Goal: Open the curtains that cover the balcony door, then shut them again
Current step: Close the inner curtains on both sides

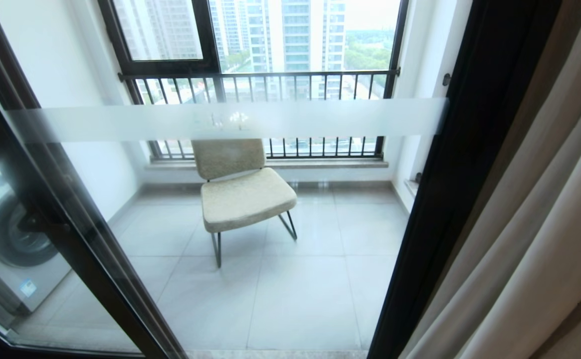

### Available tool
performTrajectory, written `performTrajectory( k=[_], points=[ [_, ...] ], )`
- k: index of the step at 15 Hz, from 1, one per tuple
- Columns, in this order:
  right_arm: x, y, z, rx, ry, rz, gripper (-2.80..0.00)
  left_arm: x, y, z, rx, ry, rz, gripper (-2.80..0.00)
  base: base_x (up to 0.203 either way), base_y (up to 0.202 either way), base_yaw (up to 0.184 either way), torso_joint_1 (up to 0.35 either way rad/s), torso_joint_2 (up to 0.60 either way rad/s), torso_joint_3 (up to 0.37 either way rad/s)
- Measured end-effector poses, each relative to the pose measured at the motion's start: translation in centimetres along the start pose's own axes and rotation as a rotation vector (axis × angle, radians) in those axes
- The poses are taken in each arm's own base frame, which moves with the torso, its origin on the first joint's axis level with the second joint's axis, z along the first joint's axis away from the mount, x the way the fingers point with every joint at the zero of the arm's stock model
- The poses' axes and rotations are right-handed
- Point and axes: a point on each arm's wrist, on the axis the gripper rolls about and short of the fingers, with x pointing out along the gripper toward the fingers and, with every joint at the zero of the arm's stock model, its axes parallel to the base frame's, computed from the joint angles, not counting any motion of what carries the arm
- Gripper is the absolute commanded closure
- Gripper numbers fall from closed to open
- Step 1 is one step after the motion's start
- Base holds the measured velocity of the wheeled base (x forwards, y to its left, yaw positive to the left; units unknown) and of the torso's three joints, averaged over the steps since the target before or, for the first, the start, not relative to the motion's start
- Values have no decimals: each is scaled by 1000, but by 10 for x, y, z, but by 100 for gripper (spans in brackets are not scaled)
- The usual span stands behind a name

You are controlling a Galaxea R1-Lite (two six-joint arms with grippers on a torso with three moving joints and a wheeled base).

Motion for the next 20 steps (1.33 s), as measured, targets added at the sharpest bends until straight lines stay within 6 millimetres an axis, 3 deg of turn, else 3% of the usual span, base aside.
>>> performTrajectory(
  k=[4, 11, 14, 20],
  points=[
    [5, 13, -2, 32, 7, 170, 0, 0, 0, 0, 0, 0, 0, 0, 0, 0, 0, 0, 0, 0],
    [36, 39, 1, 64, 30, 314, 0, 0, 0, 0, 0, 0, 0, 0, 0, 0, 0, 0, 0, 0],
    [45, 46, -2, 65, 48, 335, 0, 0, 0, 0, 0, 0, 0, 0, 0, 0, 0, 0, 0, 0],
    [43, 47, -10, 62, 83, 304, 0, 0, 0, 0, 0, -1, 1, 0, 0, 0, 0, 0, 0, 0]
  ],
)
